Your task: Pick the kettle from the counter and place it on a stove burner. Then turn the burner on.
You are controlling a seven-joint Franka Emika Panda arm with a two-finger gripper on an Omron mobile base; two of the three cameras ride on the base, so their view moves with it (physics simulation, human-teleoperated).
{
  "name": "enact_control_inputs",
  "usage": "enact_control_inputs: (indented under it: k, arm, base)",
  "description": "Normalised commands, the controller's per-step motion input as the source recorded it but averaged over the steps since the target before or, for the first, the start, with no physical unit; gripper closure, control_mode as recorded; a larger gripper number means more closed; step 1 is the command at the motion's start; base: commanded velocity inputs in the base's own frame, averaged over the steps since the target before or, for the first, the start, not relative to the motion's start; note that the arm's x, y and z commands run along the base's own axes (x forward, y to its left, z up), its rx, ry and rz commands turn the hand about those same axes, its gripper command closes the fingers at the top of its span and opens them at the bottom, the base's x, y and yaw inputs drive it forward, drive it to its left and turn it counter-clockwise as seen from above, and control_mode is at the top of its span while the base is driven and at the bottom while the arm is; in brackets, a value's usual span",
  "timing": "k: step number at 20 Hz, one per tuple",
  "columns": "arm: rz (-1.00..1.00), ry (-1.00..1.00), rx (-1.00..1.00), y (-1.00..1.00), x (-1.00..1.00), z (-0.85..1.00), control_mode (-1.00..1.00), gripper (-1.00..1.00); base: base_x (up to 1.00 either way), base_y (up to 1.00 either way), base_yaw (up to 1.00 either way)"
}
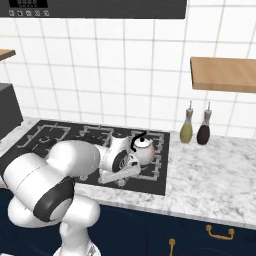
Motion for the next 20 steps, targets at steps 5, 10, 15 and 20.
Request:
enact_control_inputs:
  k: [5, 10, 15, 20]
  arm:
    - [0.40, -0.07, -0.17, 0.00, -0.40, 0.00, -1.00, 1.00]
    - [0.37, -0.07, -0.15, 0.00, -0.16, 0.00, -1.00, 1.00]
    - [0.04, 0.00, -0.03, 0.04, 0.00, 0.00, -1.00, -1.00]
    - [0.00, -0.04, 0.00, 0.00, 0.00, 0.05, -1.00, -1.00]
  base:
    - [0.00, 0.00, 0.00]
    - [0.00, 0.00, 0.00]
    - [0.00, 0.00, 0.00]
    - [0.00, 0.00, 0.00]
